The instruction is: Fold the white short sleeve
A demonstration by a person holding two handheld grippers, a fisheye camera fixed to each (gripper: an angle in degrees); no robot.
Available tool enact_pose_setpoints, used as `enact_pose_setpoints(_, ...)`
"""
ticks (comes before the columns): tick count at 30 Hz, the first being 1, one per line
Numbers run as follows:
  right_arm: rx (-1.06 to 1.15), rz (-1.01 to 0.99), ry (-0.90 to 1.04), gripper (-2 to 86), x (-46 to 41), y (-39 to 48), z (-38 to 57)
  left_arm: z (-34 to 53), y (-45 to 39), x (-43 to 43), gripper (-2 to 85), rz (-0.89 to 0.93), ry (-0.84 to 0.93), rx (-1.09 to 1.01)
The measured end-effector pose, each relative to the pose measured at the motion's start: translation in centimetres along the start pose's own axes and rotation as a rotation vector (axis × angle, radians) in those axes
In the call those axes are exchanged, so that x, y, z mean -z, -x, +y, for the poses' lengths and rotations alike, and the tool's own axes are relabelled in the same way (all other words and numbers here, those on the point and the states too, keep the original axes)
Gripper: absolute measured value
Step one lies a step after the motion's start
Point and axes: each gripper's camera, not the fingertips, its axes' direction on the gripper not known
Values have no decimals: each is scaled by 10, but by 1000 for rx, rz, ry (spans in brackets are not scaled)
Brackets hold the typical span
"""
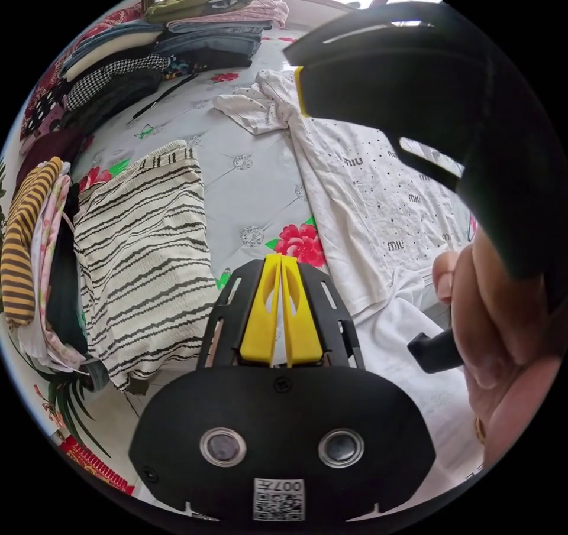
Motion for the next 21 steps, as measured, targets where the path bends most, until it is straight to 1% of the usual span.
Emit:
enact_pose_setpoints(3,3,42,-18,-2,2,7,1,-4,-2,-5,-9,16,2,10)
enact_pose_setpoints(5,32,21,7,-2,0,10,0,-7,-2,-6,-8,-10,-3,15)
enact_pose_setpoints(8,19,27,26,-2,-2,3,-1,-8,-3,-8,-3,-66,-31,33)
enact_pose_setpoints(10,41,38,39,-2,-5,-8,2,-9,-5,-13,21,-97,-36,32)
enact_pose_setpoints(13,48,93,51,-2,-14,-42,16,-11,-6,-20,46,-99,-35,39)
enact_pose_setpoints(15,34,121,139,-2,-30,-76,31,-13,-7,-24,51,-97,-31,47)
enact_pose_setpoints(18,65,83,237,-2,-47,-115,61,-17,-12,-33,55,-99,-19,44)
enact_pose_setpoints(21,107,6,272,-1,-49,-146,90,-20,-19,-41,58,-106,-9,36)
